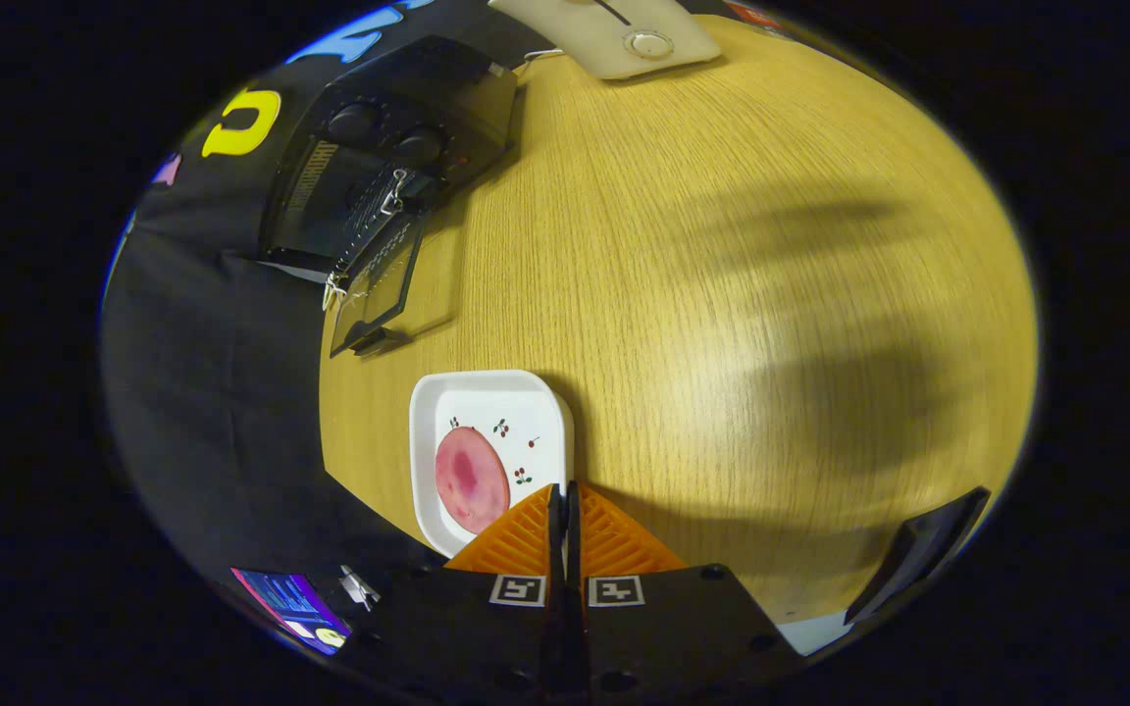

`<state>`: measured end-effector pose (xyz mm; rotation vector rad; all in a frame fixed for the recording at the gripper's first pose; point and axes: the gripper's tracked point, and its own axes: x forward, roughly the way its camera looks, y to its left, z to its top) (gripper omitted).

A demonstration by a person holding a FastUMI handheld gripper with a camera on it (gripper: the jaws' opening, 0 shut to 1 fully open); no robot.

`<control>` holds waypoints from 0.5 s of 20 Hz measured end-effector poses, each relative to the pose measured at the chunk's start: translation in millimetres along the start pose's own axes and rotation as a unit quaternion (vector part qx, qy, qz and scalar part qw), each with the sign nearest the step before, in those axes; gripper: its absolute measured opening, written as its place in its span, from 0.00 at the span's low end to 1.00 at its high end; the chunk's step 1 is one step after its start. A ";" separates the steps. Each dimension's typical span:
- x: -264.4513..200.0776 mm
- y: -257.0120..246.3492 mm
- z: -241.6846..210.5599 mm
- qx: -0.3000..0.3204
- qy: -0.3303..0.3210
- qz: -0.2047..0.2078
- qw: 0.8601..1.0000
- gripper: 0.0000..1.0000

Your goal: Open the toaster oven, put the food inside, and close the toaster oven door.

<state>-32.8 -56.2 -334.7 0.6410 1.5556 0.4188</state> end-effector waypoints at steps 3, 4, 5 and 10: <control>-0.7 7.3 -9.1 0.019 -0.018 0.020 0.999 0.02; -0.1 10.3 -11.2 0.022 -0.023 0.023 0.999 0.02; -1.4 15.0 -14.9 0.026 -0.029 0.029 0.999 0.02; -0.9 51.6 -28.7 0.049 -0.062 0.064 0.995 0.02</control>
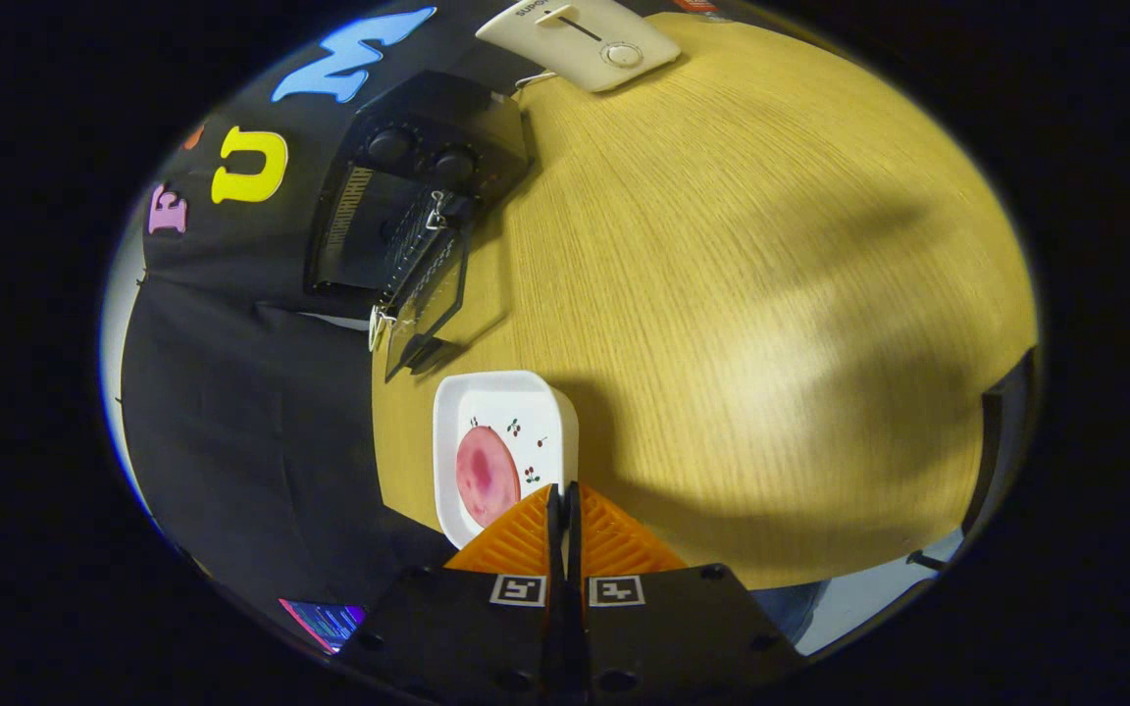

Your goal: Open the toaster oven, put the food inside, and close the toaster oven door.

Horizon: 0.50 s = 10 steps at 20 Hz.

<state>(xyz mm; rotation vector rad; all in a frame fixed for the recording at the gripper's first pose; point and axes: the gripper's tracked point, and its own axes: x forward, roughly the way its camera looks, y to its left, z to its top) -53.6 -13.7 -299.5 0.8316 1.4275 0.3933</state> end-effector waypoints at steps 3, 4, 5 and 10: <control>4.4 25.5 -11.0 0.010 -0.026 0.010 1.000 0.02; 6.2 34.9 -12.3 0.017 -0.038 0.015 0.999 0.02; 8.1 45.5 -14.8 0.025 -0.049 0.019 0.998 0.02; 24.1 97.0 -14.8 0.061 -0.111 0.035 0.991 0.02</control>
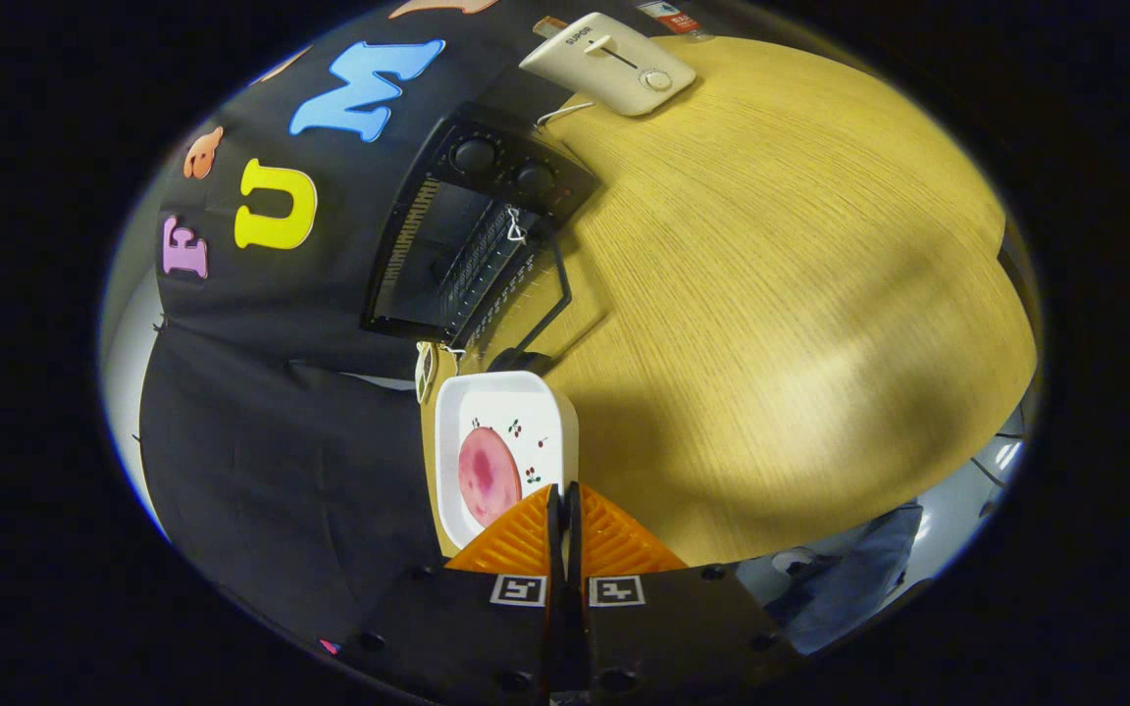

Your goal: Open the toaster oven, put the food inside, and close the toaster oven door.

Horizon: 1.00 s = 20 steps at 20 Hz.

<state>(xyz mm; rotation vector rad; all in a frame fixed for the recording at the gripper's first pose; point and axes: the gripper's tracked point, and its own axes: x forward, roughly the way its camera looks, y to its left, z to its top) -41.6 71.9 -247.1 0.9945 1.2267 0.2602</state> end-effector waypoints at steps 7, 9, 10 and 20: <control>27.4 43.1 7.3 0.040 -0.083 -0.002 0.996 0.02; 33.7 50.3 15.2 0.053 -0.106 -0.007 0.993 0.02; 38.2 56.2 19.5 0.067 -0.117 -0.004 0.991 0.02; 105.0 77.5 77.5 0.162 -0.187 -0.017 0.969 0.02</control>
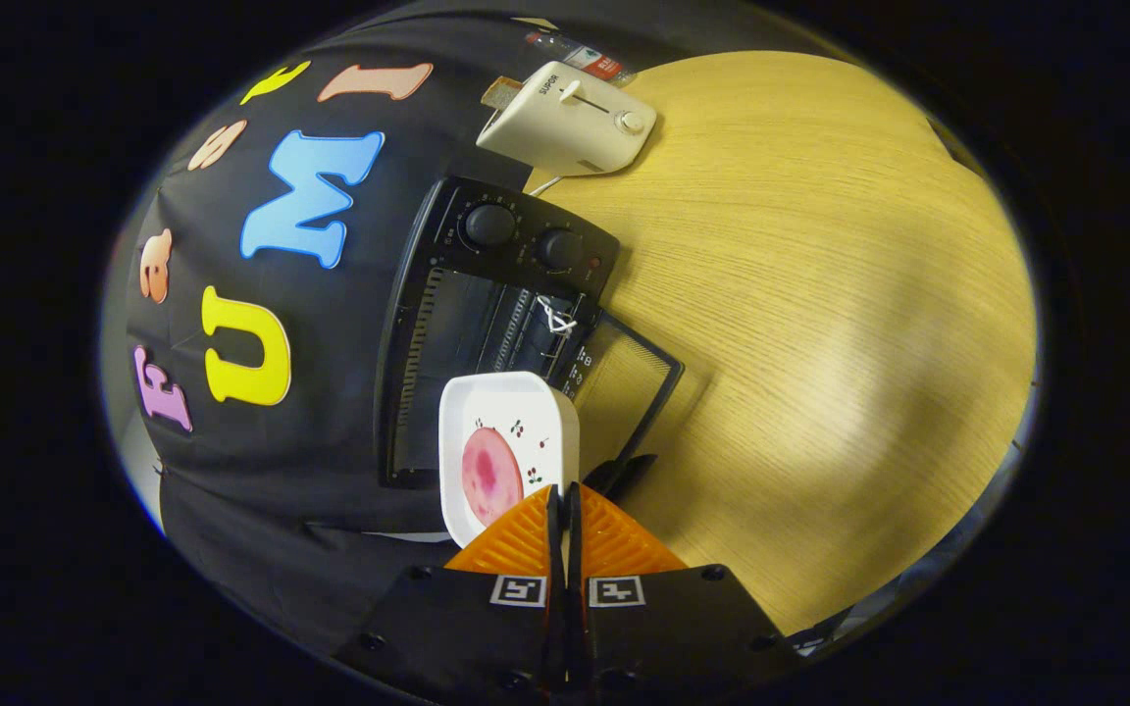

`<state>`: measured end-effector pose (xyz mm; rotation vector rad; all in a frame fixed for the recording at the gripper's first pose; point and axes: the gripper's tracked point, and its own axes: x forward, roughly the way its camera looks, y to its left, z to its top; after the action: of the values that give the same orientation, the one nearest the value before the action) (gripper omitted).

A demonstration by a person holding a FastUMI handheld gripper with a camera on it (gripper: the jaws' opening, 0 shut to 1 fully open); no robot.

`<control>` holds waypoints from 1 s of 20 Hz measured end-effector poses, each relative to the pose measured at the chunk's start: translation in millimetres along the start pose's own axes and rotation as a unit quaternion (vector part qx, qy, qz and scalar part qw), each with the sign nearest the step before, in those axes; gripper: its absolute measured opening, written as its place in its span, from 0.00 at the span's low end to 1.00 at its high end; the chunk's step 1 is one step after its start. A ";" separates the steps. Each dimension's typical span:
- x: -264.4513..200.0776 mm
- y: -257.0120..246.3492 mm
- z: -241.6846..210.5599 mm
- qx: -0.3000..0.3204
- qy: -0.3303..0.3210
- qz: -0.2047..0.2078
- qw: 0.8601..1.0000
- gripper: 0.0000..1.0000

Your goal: Open the toaster oven, put the food inside, and close the toaster oven door.

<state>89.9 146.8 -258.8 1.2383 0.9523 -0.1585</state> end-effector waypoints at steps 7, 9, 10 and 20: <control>59.5 30.7 12.3 0.036 -0.035 -0.005 0.999 0.02; 74.8 34.2 15.8 0.050 -0.043 -0.010 0.998 0.02; 80.3 34.8 16.9 0.057 -0.046 -0.012 0.997 0.02; 122.3 48.3 44.8 0.113 -0.102 -0.012 0.988 0.02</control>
<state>217.6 172.7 -307.0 1.3889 0.7857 -0.4131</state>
